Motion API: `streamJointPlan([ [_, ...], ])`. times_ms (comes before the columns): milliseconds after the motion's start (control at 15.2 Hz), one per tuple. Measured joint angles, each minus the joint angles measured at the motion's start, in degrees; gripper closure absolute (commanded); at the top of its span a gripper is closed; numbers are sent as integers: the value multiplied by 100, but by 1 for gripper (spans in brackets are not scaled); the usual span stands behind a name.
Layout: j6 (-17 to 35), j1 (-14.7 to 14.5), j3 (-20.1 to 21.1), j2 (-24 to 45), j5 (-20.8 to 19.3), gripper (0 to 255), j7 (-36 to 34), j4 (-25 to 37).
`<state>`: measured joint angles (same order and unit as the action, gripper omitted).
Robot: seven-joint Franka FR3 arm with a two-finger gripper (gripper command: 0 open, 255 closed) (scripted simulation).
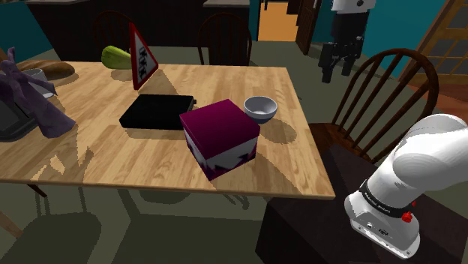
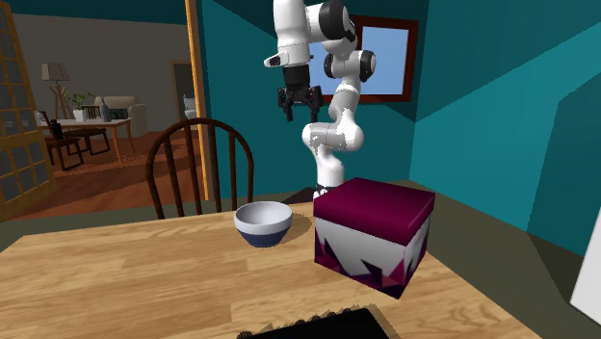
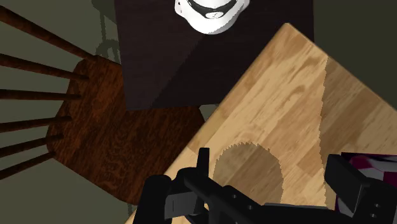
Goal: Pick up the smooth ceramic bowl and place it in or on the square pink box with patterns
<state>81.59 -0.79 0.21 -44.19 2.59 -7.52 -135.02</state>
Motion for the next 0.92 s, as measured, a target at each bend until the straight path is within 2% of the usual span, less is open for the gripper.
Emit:
streamJointPlan([
  [132,89,1,-10,61,0,0,17,-28],
  [264,387,8,-58,355,-10,0,88,-28],
  [660,1376,28,-243,1360,-21,0,365,18],
  [924,1958,23,-348,2256,33,0,548,363],
])
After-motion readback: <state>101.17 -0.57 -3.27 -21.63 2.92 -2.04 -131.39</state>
